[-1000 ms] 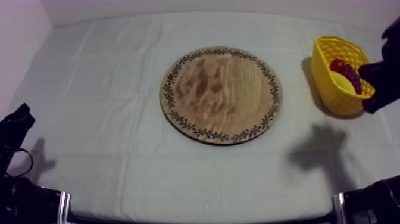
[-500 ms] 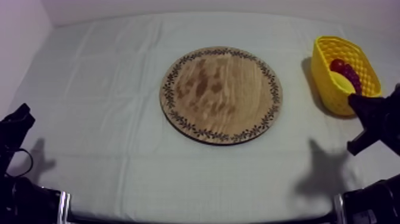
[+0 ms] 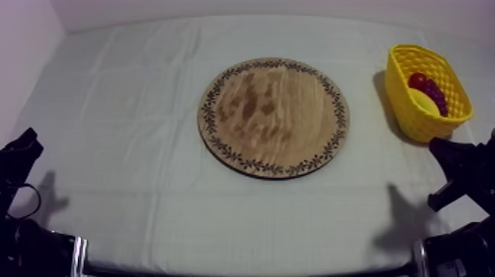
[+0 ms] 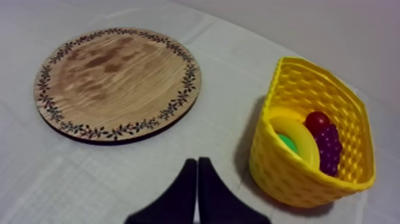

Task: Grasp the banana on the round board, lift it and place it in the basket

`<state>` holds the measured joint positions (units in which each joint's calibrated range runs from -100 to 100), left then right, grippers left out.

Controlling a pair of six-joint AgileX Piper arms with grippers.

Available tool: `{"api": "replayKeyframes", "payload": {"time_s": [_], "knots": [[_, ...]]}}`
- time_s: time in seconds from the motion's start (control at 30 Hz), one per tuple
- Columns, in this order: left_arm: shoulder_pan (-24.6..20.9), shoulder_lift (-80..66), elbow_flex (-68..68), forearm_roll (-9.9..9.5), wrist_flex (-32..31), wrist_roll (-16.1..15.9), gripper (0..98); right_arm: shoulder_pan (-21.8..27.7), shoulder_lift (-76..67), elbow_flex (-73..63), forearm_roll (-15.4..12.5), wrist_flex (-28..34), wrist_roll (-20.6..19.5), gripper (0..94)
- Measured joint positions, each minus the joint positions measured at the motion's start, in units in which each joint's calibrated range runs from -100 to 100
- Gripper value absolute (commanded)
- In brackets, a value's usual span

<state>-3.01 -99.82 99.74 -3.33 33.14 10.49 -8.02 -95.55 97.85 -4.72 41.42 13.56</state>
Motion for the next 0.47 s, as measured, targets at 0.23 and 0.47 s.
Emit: {"api": "replayKeyframes", "payload": {"time_s": [0.23,0.47], "knots": [[0.0,0.0,0.0,0.0,0.0,0.0,0.1,-0.1,-0.1,1.5,2.7,-3.0,1.6,0.5],[0.0,0.0,0.0,0.0,0.0,0.0,0.1,-0.1,-0.2,1.6,3.0,-3.6,2.6,0.5]]}}
